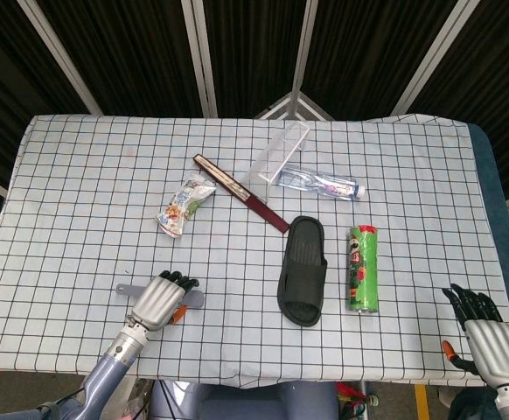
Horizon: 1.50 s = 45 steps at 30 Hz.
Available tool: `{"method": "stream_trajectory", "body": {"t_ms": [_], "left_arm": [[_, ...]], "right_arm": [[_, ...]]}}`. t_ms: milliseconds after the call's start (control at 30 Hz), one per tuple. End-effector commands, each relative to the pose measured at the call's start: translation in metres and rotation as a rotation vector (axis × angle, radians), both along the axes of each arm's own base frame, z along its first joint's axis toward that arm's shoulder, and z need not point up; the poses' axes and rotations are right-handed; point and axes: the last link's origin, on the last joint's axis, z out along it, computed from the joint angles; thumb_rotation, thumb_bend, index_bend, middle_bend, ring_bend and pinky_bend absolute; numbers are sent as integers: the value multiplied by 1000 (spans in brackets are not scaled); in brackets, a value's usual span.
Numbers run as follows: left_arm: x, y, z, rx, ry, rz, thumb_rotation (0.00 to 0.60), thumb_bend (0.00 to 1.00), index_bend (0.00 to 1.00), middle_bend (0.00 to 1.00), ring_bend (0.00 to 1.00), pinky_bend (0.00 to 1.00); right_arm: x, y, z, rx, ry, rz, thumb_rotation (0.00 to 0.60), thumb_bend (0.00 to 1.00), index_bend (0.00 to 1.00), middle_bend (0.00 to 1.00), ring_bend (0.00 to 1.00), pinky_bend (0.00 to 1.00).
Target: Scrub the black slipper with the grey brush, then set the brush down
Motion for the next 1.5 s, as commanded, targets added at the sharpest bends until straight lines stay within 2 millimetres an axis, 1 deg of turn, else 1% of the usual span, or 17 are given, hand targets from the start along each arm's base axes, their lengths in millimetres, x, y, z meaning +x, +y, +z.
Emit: {"method": "stream_trajectory", "body": {"t_ms": [33,200,300,600,800,933,1033,1067,1167,1233,1333,1400,1500], "left_arm": [[-1,1,0,1,0,2,600,548,334,454,375,415],[-2,5,-1,22,-2,1,600,639,414,528,449,506],[-2,7,-2,35,-14,7,600,669,435,548,468,529],[-1,12,-1,49,-38,0,600,690,440,554,473,536],[9,25,0,38,-73,6,600,702,442,558,475,536],[24,37,1,20,-95,7,600,702,441,556,475,536],[39,45,2,-3,-116,8,600,700,440,553,475,536],[45,48,2,-13,-121,7,600,699,439,552,475,536],[59,57,3,-31,-140,11,600,698,439,551,475,536],[72,66,5,-42,-168,20,600,697,439,551,475,536],[90,76,9,-53,-193,17,600,696,439,551,475,536],[99,81,10,-54,-196,10,600,697,439,551,475,536],[111,89,11,-55,-191,6,600,698,439,551,475,535]], "right_arm": [[-1,0,1,-4,-1,-3,600,421,0,0,0,0],[-1,-1,1,-3,-1,-7,600,421,0,0,0,0],[-2,-1,1,-4,-1,-9,600,422,0,0,0,0],[-3,-2,1,-5,-2,-12,600,421,0,0,0,0],[0,-2,-3,5,-7,-1,600,422,0,0,0,0],[8,-7,-10,6,-8,22,600,422,0,0,0,0],[19,-11,-22,32,-2,69,600,428,0,0,0,0],[25,-13,-30,62,-6,88,600,431,0,0,0,0],[33,-18,-44,111,7,124,600,438,0,0,0,0],[42,-20,-54,143,11,155,600,452,0,0,0,0],[55,-23,-65,179,8,190,600,504,0,0,0,0],[61,-24,-70,193,-2,199,600,534,0,0,0,0],[72,-28,-77,203,-32,216,600,540,0,0,0,0]]}}
